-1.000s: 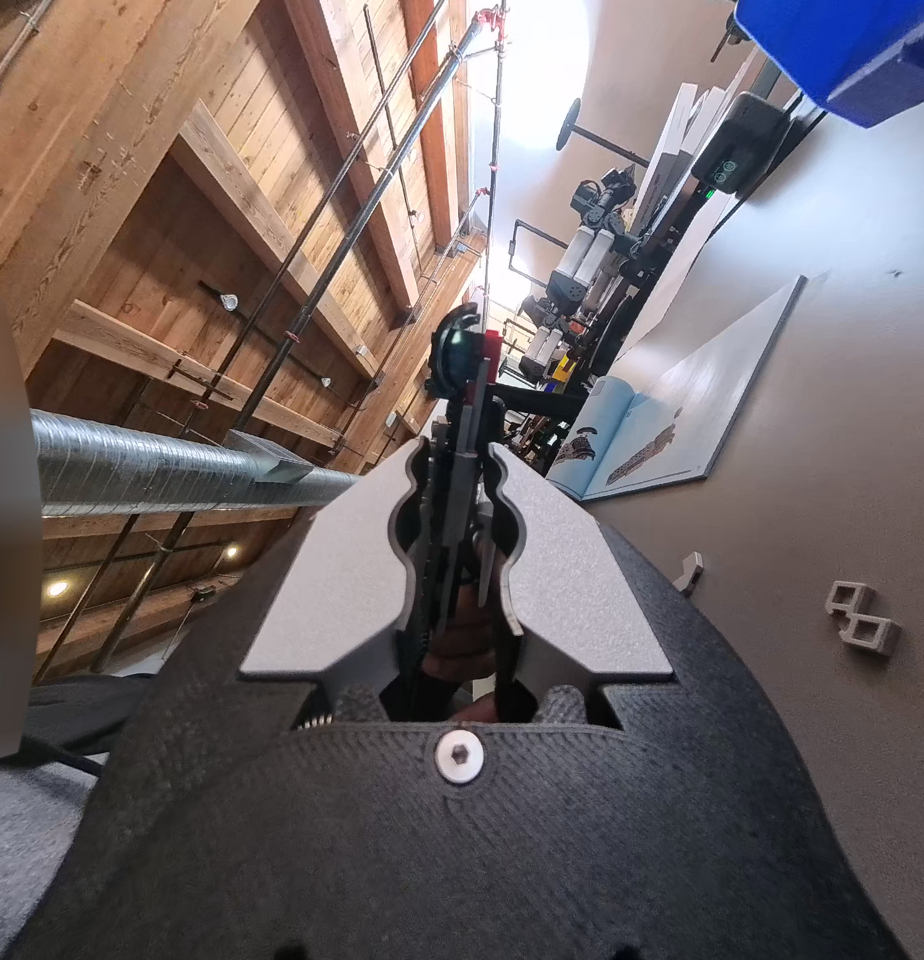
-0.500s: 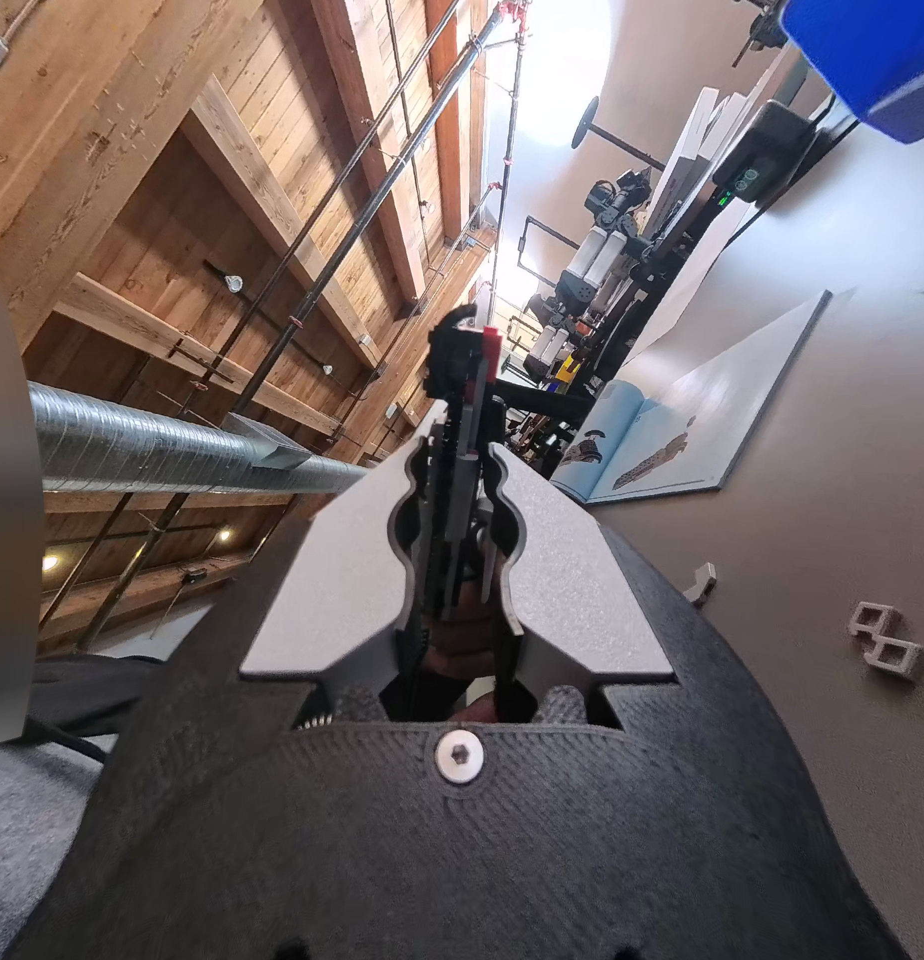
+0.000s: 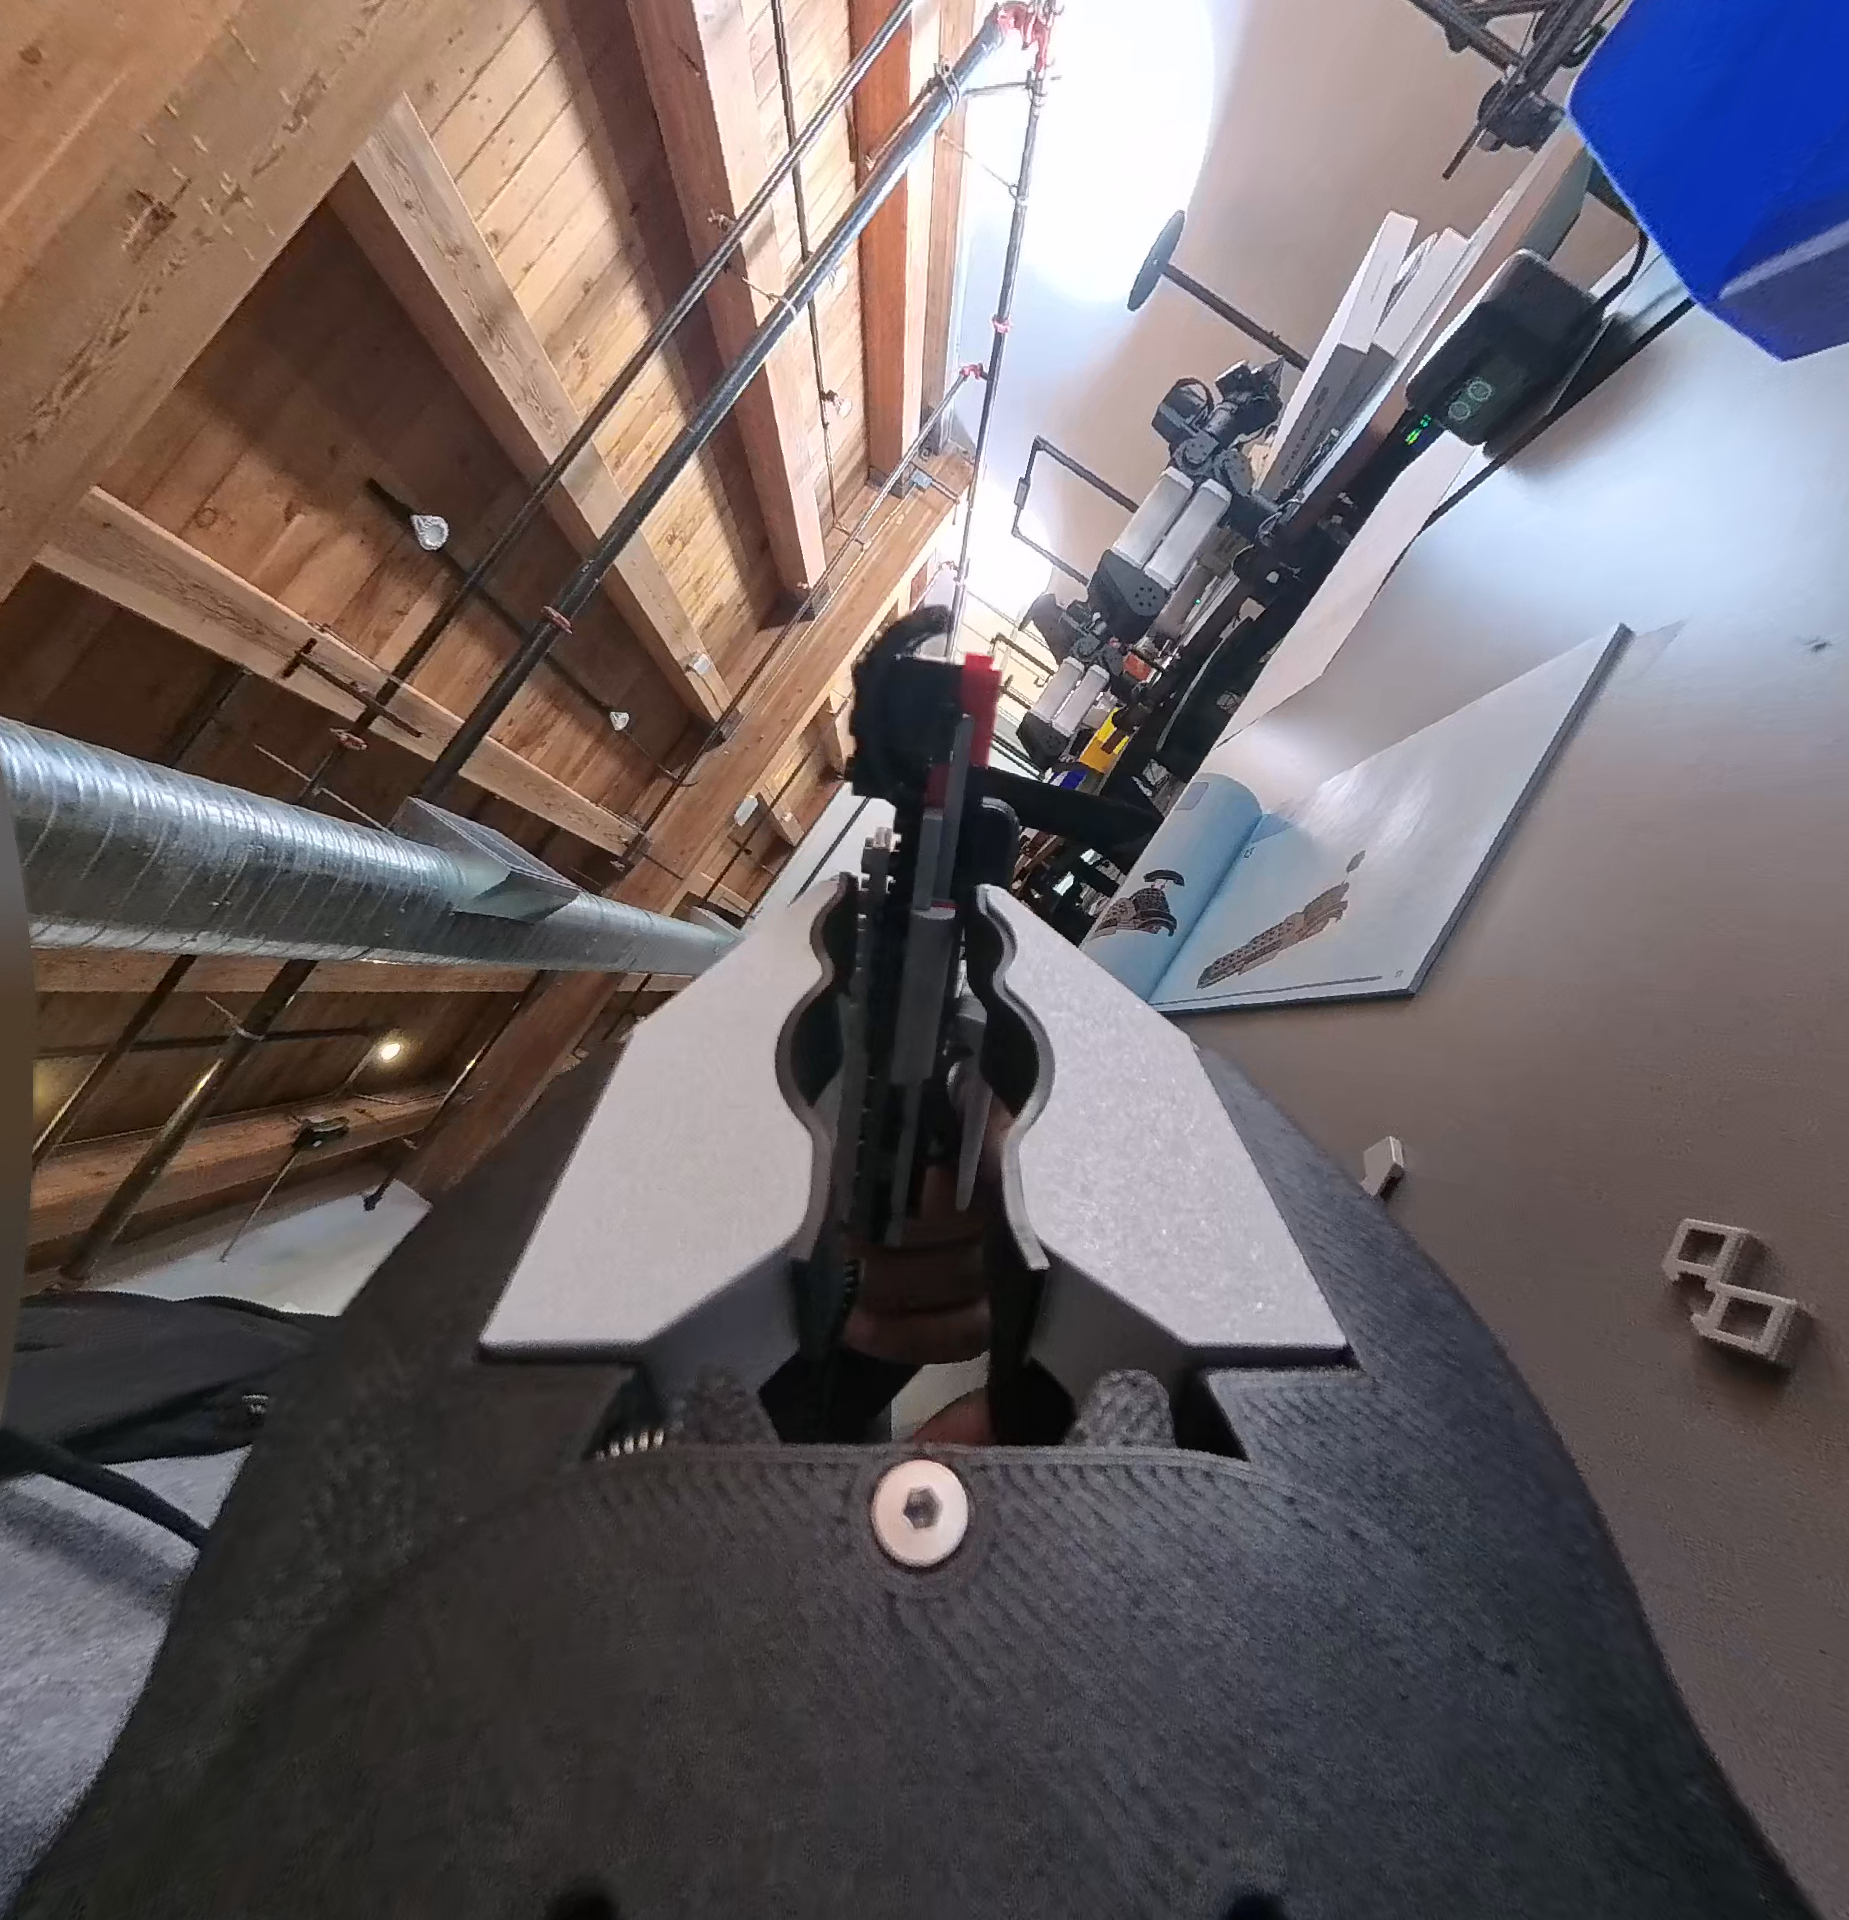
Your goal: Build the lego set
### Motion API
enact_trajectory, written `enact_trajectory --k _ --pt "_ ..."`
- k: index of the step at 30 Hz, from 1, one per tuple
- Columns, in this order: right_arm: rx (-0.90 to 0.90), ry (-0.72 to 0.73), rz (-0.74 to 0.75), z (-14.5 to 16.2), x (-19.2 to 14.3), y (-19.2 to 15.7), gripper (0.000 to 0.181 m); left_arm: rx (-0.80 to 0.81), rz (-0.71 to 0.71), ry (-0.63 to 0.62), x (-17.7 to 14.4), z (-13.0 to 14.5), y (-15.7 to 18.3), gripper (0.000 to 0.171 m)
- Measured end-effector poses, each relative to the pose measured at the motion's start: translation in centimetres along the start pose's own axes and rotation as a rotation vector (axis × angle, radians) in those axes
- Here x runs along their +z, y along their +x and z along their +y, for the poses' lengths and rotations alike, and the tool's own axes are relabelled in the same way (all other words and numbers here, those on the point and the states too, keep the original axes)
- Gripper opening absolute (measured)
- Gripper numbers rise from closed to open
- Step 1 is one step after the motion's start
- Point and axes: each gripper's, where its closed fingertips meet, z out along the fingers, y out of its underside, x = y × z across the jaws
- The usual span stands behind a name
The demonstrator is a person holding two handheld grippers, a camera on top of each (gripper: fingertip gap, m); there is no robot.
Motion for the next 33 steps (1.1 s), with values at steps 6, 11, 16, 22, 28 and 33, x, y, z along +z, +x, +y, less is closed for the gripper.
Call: enact_trajectory --k 6,11,16,22,28,33 --pt "-0.002 -0.003 -0.006 0.1 0.1 -0.2 0.022 0.016 0.013 0.010 -0.1 0.1 0.2 0.020" --pt "0.019 -0.018 -0.001 0.2 0.3 0.2 0.023 -0.006 0.028 0.035 -0.5 0.0 -0.1 0.020" --pt "0.007 -0.032 0.043 -0.8 0.3 1.0 0.034 -0.025 0.003 0.098 -1.9 -0.8 -0.7 0.020" --pt "-0.278 -0.250 0.292 -2.9 -2.8 4.5 0.032 -0.045 -0.165 0.121 -5.1 -0.6 -2.4 0.020" --pt "-0.675 -0.675 0.528 -1.1 -7.5 8.4 0.030 -0.113 -0.230 0.116 -6.6 0.9 -3.9 0.020" --pt "-0.860 -0.887 0.576 1.3 -8.2 10.0 0.033 -0.107 -0.229 0.114 -6.5 1.1 -3.9 0.020"
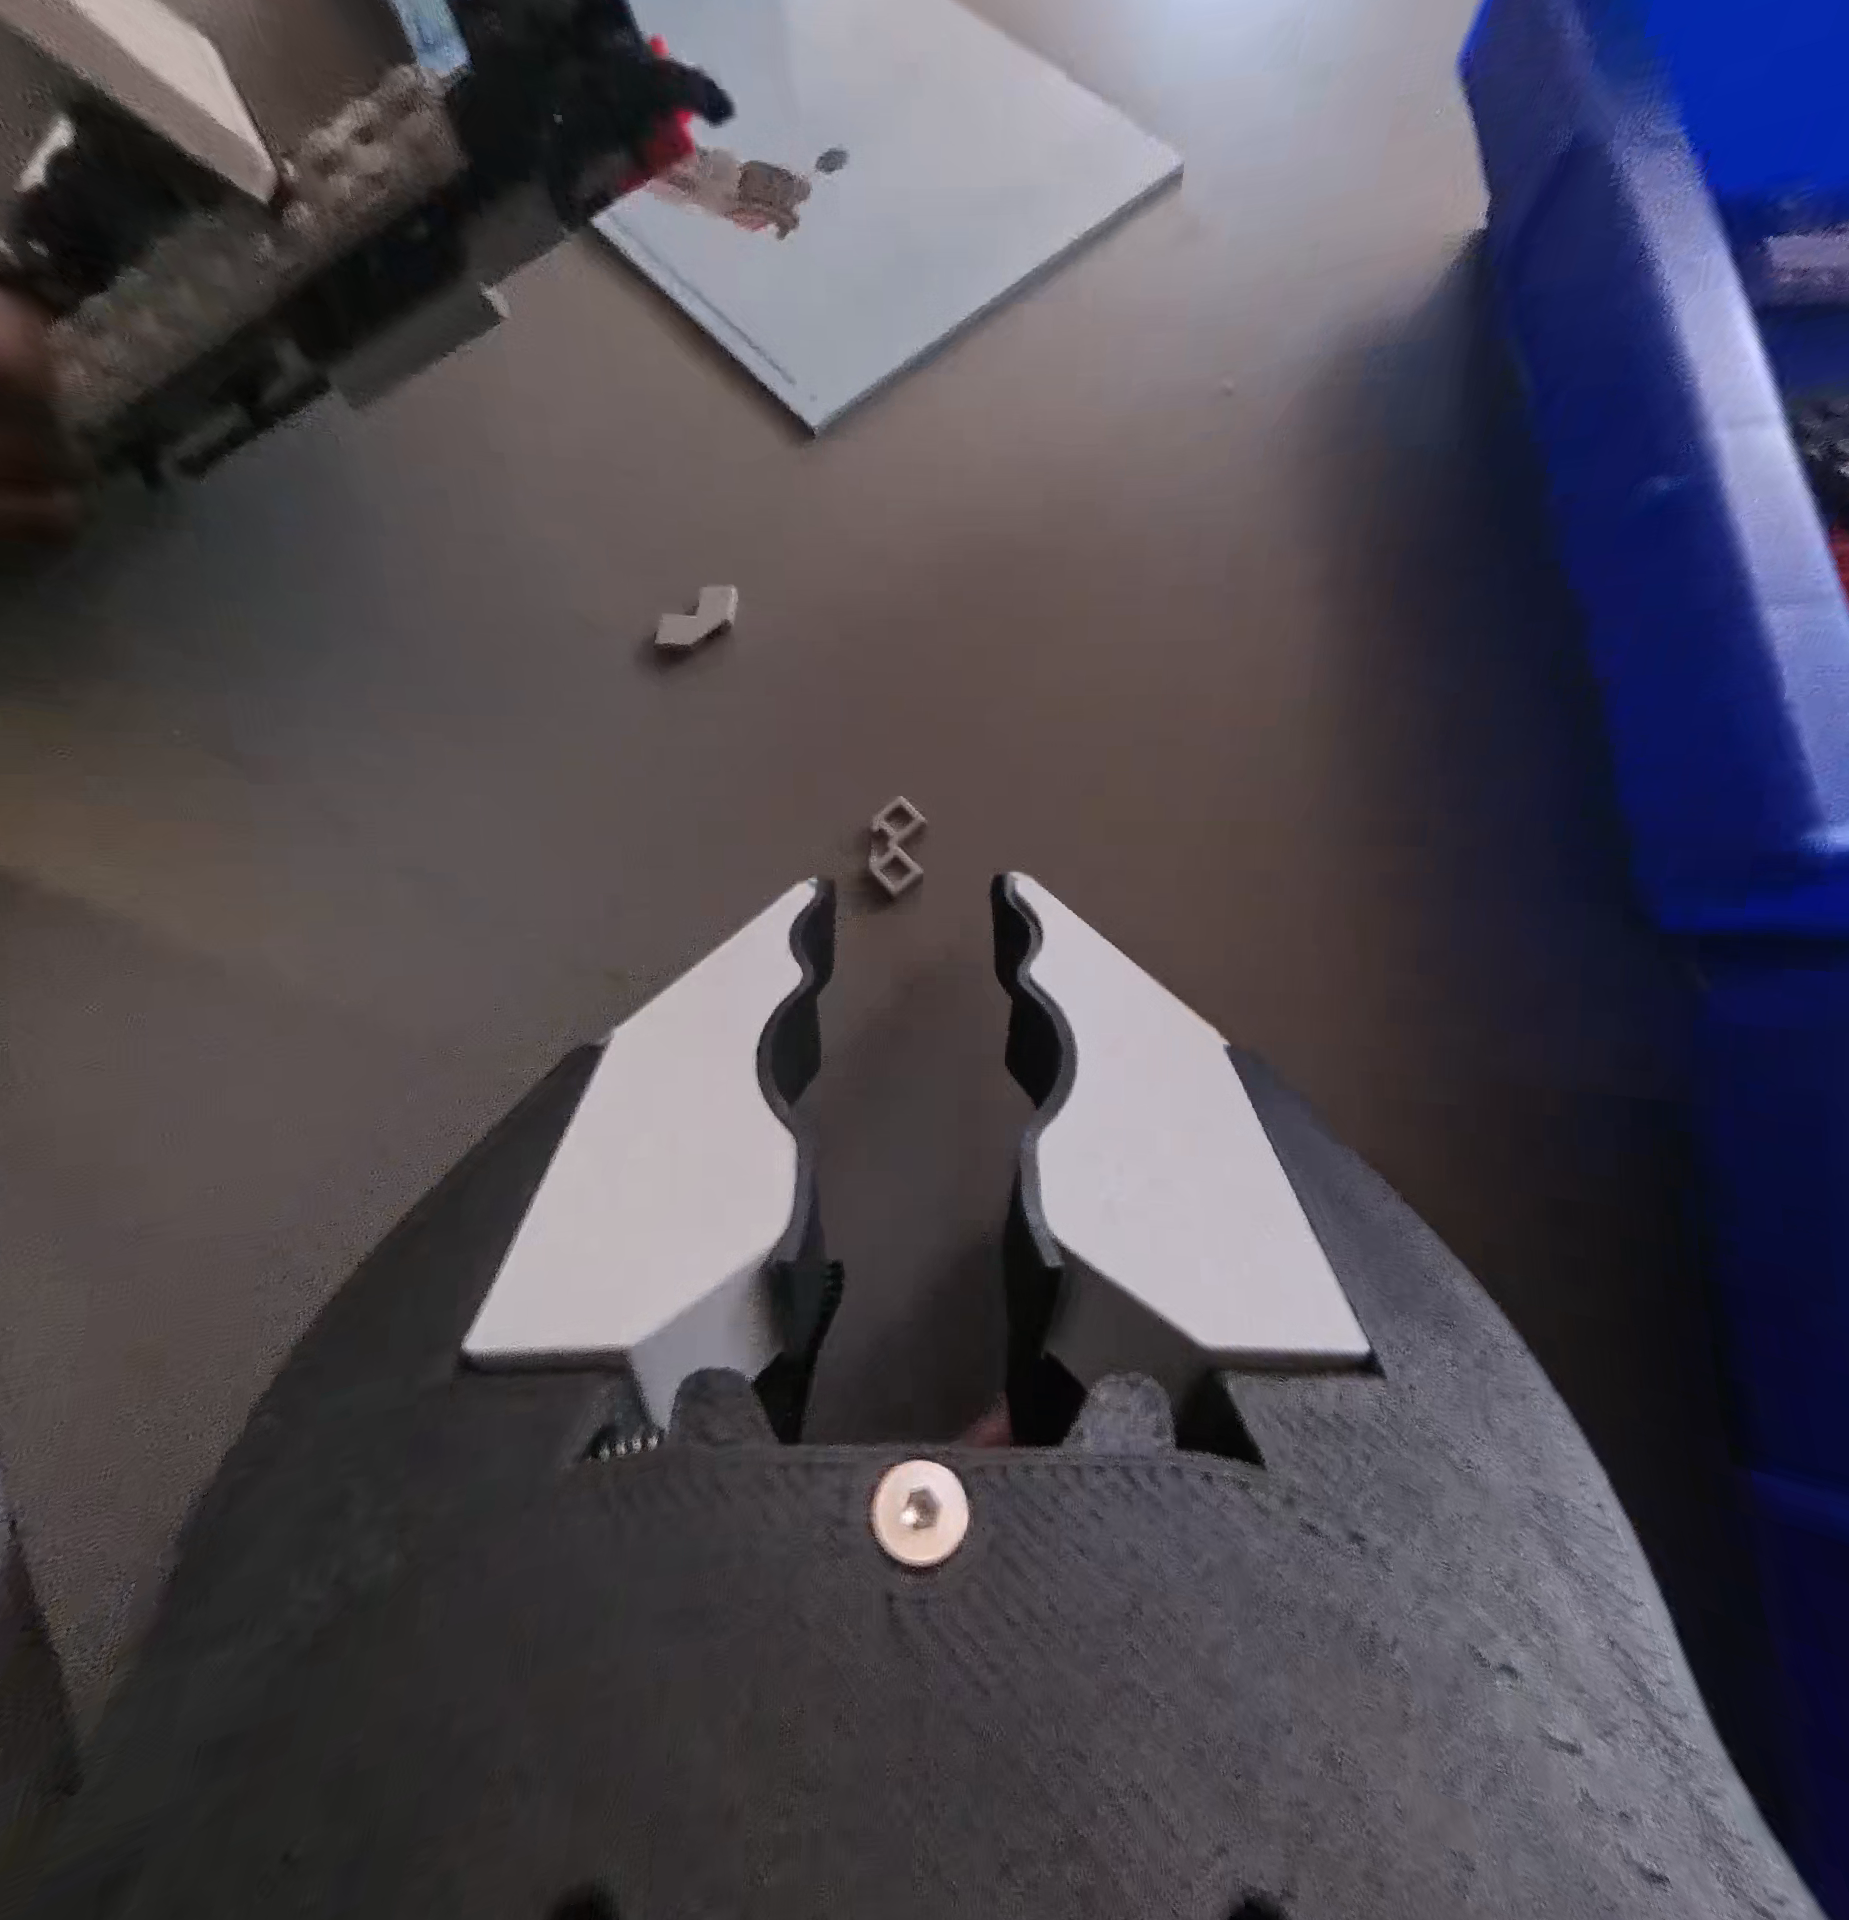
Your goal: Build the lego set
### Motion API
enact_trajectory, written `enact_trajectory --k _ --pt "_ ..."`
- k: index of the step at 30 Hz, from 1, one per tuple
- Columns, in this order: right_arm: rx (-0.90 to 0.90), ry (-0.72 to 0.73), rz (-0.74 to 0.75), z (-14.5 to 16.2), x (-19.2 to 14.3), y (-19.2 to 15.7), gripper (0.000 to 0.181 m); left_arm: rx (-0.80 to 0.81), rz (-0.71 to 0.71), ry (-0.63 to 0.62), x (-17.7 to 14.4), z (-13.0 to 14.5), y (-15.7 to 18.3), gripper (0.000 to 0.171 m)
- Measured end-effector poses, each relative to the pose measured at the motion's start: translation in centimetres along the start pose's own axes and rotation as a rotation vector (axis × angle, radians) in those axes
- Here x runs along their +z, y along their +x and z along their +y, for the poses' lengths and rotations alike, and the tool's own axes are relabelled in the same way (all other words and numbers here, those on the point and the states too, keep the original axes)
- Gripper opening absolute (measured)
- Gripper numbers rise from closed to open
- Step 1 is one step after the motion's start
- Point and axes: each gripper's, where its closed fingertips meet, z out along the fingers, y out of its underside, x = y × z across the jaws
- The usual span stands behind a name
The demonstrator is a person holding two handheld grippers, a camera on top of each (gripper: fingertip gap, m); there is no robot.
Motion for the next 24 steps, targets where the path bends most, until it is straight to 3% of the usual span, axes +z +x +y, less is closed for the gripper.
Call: enact_trajectory --k 3,7,11,17,24 --pt "-0.067 -0.036 0.015 0.1 0.8 -0.2 0.031 -0.002 0.004 -0.005 0.0 0.1 0.0 0.020" --pt "-0.148 -0.053 0.010 -0.1 1.4 -0.5 0.013 -0.007 0.003 -0.006 0.0 0.1 -0.1 0.020" --pt "-0.171 -0.045 -0.026 -0.5 1.6 -1.0 0.011 -0.012 0.006 -0.004 0.0 0.0 -0.2 0.020" --pt "0.012 0.143 -0.321 -4.4 0.0 -4.5 0.011 -0.016 0.004 0.001 0.0 -0.1 -0.2 0.020" --pt "0.024 0.159 -0.424 -6.6 0.4 -4.5 0.011 -0.029 -0.006 0.037 -0.3 -0.8 -0.5 0.020"
